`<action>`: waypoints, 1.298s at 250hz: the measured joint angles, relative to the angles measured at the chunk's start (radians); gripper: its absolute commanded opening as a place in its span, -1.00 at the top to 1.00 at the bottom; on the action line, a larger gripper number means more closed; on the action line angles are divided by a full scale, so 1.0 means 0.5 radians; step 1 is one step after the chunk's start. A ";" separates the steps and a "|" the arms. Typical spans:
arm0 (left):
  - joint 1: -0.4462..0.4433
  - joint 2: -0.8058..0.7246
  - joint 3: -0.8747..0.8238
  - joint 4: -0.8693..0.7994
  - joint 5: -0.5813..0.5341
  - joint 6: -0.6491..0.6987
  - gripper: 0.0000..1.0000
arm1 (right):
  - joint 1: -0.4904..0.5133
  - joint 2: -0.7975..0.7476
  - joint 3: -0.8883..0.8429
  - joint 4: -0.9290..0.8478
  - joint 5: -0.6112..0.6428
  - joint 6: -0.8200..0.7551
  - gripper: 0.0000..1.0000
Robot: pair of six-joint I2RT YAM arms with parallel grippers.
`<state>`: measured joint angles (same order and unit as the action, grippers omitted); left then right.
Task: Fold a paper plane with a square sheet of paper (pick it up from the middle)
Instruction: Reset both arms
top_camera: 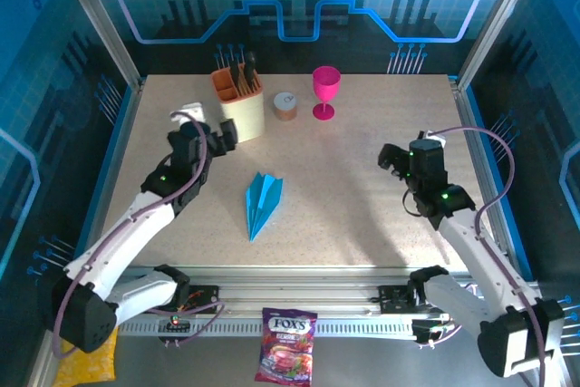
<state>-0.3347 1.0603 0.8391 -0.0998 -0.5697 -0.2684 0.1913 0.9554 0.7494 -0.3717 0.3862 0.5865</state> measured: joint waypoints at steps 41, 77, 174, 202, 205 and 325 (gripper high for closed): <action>0.262 -0.022 -0.403 0.412 -0.059 0.180 -1.00 | -0.191 0.322 -0.025 0.175 0.098 -0.208 -0.98; 0.417 0.247 -0.648 0.819 -0.081 0.290 -1.00 | -0.204 0.569 -0.204 0.562 0.166 -0.411 -0.99; 0.454 0.909 -0.972 1.884 0.224 0.488 -1.00 | -0.202 1.060 -0.832 2.253 -0.133 -0.979 -0.99; 0.472 0.983 -0.989 2.064 0.345 0.509 -1.00 | -0.222 1.154 -0.867 2.416 -0.294 -1.035 -0.99; 0.475 0.987 -0.989 2.067 0.356 0.512 -1.00 | -0.230 1.154 -0.861 2.422 -0.313 -1.036 -0.99; 0.581 0.997 -0.984 2.067 0.559 0.497 -1.00 | -0.210 1.154 -0.726 2.478 -0.314 -1.108 -0.98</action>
<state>-0.0441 1.5589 0.3470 0.9337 -0.2901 -0.0196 0.0864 1.5322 0.3862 0.8673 0.2295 0.0326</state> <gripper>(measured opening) 0.999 0.993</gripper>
